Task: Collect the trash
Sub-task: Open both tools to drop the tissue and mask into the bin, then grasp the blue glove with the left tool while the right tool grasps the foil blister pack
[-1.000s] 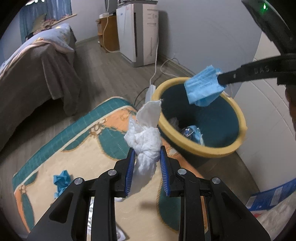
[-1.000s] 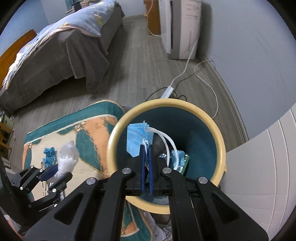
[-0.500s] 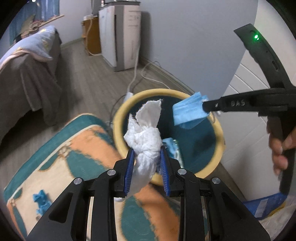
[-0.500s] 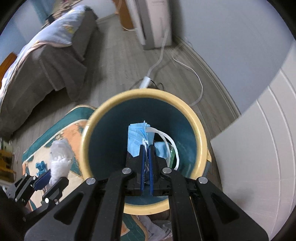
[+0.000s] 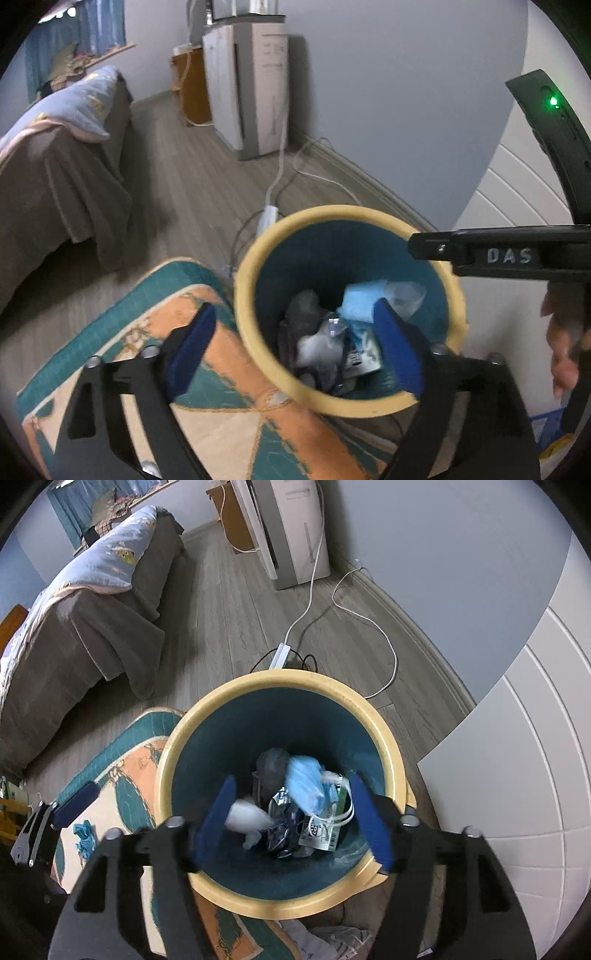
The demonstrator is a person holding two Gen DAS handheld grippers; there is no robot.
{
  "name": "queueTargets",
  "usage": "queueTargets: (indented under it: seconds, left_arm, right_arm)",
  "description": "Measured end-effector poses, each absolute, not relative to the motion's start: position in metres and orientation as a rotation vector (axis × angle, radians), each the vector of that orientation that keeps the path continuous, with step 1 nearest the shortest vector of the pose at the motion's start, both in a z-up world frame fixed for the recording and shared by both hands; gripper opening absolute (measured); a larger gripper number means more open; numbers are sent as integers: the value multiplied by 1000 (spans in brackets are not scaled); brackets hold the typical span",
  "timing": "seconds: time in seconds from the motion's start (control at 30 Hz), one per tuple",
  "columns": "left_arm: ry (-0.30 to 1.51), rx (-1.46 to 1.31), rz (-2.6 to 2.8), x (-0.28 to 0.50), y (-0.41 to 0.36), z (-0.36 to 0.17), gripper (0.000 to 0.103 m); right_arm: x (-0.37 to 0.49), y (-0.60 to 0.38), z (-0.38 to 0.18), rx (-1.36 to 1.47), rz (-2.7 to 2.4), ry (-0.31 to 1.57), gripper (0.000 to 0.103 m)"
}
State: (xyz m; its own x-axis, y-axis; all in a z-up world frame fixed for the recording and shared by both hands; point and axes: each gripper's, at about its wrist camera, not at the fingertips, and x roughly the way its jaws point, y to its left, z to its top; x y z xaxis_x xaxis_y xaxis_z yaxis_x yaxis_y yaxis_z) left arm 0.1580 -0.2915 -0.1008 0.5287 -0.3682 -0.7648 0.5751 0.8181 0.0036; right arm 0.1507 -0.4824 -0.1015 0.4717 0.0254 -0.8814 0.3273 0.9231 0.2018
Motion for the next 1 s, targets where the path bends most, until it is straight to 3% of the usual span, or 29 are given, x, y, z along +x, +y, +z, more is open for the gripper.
queueTargets:
  seconds: [0.07,0.2,0.57,1.0]
  left_arm:
    - [849,270,-552,158,-285,-100,93]
    - [859,268,-501,155,-261,-94,95]
    - [877,226,-270,139,-145,-69,98]
    - [950,137,-113,123,-46,-92,98]
  right_arm:
    - [152,-479,-100,367,-186,1065,88]
    - [157,-463,-96,315,-184,1071,96]
    - [170,-398,-84,152,-131,1080,97]
    - [184,-293,-90,-20,16,1124,97]
